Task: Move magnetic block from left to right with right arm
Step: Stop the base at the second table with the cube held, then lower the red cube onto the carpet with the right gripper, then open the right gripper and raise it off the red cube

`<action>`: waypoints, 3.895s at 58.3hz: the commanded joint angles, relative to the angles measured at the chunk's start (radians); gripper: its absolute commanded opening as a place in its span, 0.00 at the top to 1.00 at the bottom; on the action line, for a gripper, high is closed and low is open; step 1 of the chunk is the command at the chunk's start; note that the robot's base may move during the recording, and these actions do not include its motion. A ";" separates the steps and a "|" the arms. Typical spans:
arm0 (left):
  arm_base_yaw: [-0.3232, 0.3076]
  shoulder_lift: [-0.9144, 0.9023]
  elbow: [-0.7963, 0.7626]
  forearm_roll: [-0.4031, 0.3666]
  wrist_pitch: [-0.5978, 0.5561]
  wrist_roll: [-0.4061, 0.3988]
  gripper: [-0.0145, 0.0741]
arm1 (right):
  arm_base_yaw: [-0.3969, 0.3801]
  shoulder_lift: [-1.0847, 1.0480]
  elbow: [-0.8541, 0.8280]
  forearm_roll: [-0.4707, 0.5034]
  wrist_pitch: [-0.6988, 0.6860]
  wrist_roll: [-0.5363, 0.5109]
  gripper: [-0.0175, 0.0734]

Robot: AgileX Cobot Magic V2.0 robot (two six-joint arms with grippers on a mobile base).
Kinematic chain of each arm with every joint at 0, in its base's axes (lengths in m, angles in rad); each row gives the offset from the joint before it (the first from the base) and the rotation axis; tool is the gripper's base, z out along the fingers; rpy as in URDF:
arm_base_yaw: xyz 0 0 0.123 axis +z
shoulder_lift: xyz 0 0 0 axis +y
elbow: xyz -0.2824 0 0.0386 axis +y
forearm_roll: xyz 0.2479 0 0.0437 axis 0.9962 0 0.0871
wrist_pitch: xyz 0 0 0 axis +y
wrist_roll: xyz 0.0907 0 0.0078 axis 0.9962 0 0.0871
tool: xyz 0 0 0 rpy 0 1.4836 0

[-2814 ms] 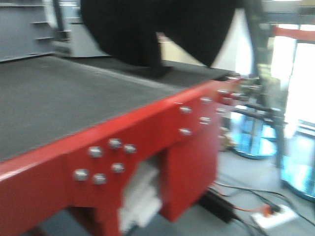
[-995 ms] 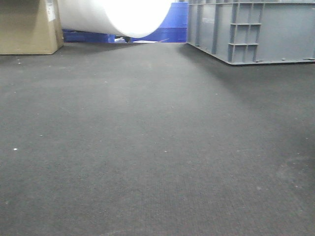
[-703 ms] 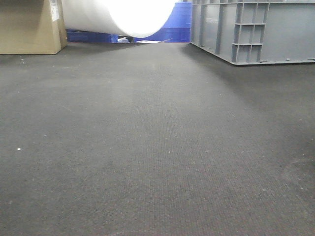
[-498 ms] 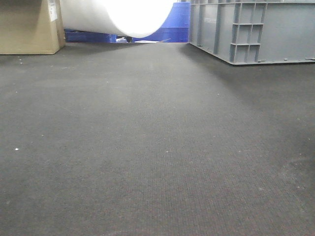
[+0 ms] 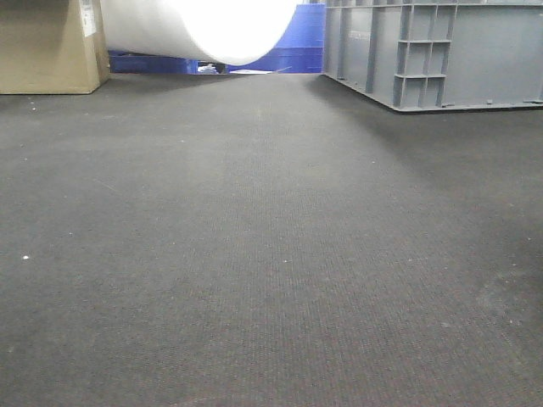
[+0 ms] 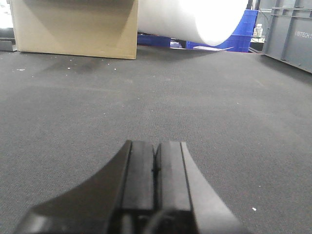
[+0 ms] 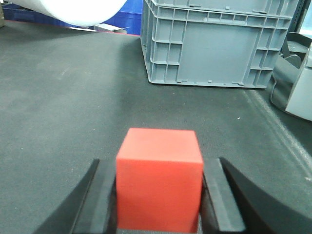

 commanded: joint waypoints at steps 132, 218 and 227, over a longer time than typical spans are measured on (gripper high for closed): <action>-0.002 -0.005 0.010 -0.006 -0.082 -0.001 0.97 | 0.750 1.527 -1.154 0.070 0.859 0.846 0.38; -0.002 -0.005 0.010 -0.006 -0.082 -0.001 0.97 | 0.758 1.371 -1.149 0.059 0.890 0.744 0.16; -0.002 -0.005 0.010 -0.006 -0.082 -0.001 0.97 | 0.725 1.307 -1.099 0.046 0.889 0.695 0.44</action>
